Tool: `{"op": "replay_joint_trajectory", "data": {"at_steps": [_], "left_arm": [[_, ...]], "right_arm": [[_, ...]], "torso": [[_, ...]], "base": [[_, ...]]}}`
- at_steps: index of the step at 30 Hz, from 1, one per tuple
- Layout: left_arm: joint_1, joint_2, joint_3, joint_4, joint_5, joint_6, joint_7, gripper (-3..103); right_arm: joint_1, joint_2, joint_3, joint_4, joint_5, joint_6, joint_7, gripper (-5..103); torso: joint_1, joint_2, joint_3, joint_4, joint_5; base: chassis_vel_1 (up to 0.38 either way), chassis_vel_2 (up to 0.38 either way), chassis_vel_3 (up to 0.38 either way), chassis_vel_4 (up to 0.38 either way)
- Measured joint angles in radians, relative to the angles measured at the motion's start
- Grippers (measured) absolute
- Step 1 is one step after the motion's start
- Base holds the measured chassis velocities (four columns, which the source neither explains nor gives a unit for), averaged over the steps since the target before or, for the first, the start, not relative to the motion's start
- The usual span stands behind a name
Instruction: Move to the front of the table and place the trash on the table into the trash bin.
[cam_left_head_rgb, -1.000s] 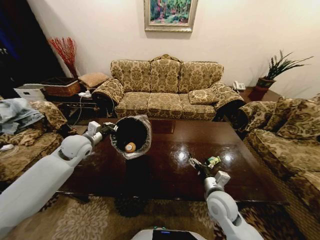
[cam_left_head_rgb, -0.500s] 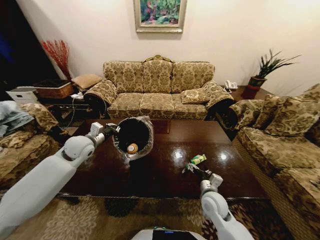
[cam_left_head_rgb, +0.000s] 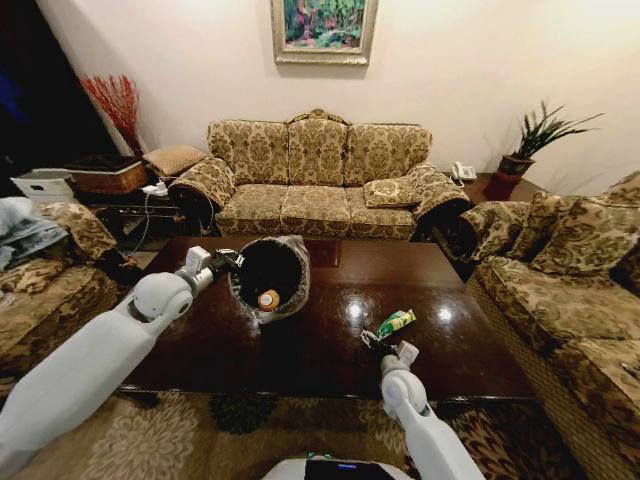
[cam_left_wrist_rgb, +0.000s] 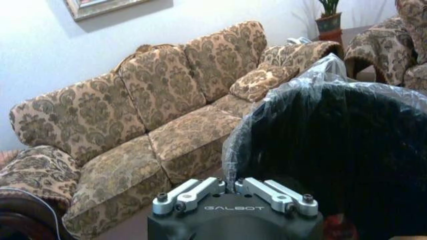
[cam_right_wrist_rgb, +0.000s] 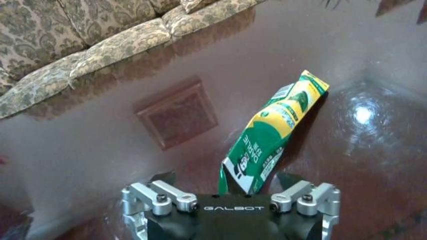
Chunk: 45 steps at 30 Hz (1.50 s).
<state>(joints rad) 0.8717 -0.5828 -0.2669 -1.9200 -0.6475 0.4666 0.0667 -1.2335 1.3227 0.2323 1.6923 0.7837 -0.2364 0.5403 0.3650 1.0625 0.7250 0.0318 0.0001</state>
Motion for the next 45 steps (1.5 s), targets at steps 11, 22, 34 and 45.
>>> {"op": "replay_joint_trajectory", "data": {"at_steps": [11,22,34,45], "left_arm": [[0.0,-0.004,0.005,0.007,0.0,-0.001,-0.01,2],[0.0,-0.01,0.007,0.012,0.001,-0.004,-0.014,2],[0.003,0.012,0.008,0.011,0.005,-0.013,-0.013,2],[-0.049,0.018,0.083,0.099,0.102,-0.09,0.01,2]], "right_arm": [[0.013,0.001,-0.001,-0.031,-0.014,0.008,-0.014,61],[0.005,-0.017,0.011,-0.025,-0.014,0.017,-0.013,22],[-0.127,-0.069,0.072,0.326,0.083,0.004,-0.135,0],[-0.11,-0.327,0.22,0.826,1.244,-0.299,-0.066,0]], "torso": [[0.0,0.0,0.0,0.0002,0.0001],[0.0,0.0,0.0,0.0002,-0.0001],[0.0,0.0,0.0,0.0002,-0.0002],[0.0,0.0,0.0,0.0004,0.0]], "base": [[0.0,0.0,0.0,0.0],[0.0,0.0,0.0,0.0],[0.0,0.0,0.0,0.0],[0.0,0.0,0.0,0.0]]}}
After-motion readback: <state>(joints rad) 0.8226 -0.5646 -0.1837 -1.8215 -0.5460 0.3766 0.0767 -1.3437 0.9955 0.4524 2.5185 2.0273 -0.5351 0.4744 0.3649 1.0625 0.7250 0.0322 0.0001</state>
